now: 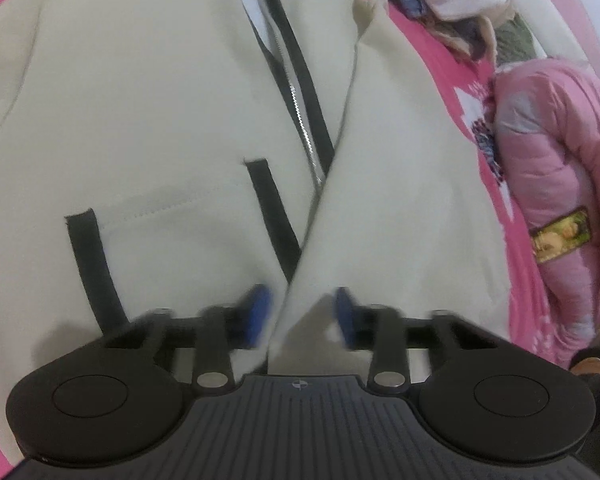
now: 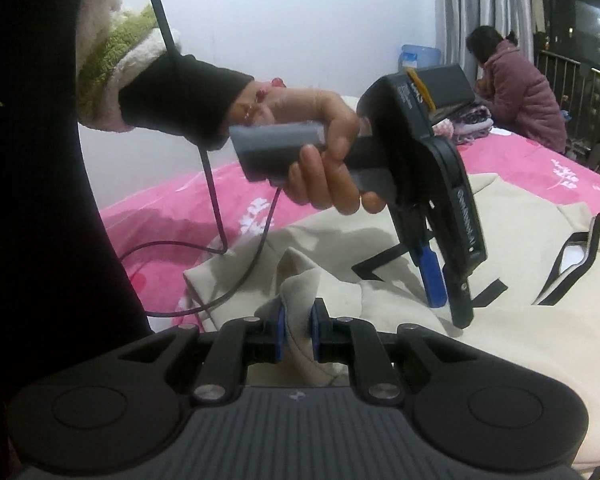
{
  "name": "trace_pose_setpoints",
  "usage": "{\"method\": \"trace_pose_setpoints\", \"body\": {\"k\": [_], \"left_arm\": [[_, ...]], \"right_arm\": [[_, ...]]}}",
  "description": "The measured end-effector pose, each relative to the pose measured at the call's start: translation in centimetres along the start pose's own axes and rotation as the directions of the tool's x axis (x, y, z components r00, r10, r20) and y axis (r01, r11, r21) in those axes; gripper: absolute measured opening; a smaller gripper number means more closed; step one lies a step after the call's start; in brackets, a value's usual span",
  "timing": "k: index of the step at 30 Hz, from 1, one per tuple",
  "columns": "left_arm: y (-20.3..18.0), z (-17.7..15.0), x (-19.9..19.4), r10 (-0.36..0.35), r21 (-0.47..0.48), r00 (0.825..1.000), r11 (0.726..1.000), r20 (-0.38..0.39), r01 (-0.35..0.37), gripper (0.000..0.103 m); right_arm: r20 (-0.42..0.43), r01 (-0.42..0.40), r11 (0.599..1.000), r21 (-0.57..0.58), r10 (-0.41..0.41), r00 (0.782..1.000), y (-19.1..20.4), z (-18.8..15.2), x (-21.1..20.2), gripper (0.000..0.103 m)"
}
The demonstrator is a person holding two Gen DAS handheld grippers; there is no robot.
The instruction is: Fold clothes
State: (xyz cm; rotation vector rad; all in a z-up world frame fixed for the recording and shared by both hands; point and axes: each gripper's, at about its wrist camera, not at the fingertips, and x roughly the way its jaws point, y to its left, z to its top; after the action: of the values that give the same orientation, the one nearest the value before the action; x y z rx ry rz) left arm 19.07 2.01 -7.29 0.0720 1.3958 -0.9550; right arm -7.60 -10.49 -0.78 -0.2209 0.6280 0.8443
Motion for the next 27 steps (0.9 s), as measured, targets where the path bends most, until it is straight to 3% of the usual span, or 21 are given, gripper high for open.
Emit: {"method": "trace_pose_setpoints", "body": {"k": [7, 10, 16, 19, 21, 24, 27], "left_arm": [[0.2, -0.2, -0.7, 0.006, -0.041, 0.999, 0.999, 0.033, -0.005, 0.000], [-0.5, 0.8, -2.6, 0.005, -0.020, 0.997, 1.000, 0.083, -0.004, 0.000], [-0.9, 3.1, -5.7, 0.062, 0.069, 0.982, 0.995, 0.177, -0.075, 0.000], [-0.2, 2.7, -3.6, 0.144, 0.106, 0.983, 0.982, 0.114, -0.156, 0.001], [0.9, 2.1, -1.5, 0.170, 0.112, 0.984, 0.978, 0.050, -0.175, 0.005], [2.0, 1.6, -1.5, 0.146, 0.070, 0.986, 0.986, 0.082, -0.152, 0.007], [2.1, 1.6, -3.7, 0.146, 0.059, 0.978, 0.986, 0.147, -0.156, 0.012]], "right_arm": [[0.035, 0.019, 1.000, -0.001, -0.019, 0.999, -0.3, 0.1, 0.0, 0.014], [0.075, 0.034, 0.999, -0.008, -0.033, 0.997, -0.5, 0.8, -0.4, 0.014], [0.170, 0.053, 0.998, -0.021, -0.048, 0.984, -1.0, 2.7, 0.3, 0.014], [0.144, 0.036, 0.999, -0.010, -0.034, 0.989, -0.9, 1.7, 2.5, 0.017], [0.077, 0.008, 1.000, -0.022, -0.007, 0.997, -0.4, 0.4, 4.6, 0.022], [-0.006, -0.018, 0.998, -0.061, 0.018, 1.000, 0.8, -1.4, 6.7, 0.034], [0.006, -0.030, 0.999, -0.044, 0.031, 1.000, 1.0, -1.4, 5.7, 0.039]]}}
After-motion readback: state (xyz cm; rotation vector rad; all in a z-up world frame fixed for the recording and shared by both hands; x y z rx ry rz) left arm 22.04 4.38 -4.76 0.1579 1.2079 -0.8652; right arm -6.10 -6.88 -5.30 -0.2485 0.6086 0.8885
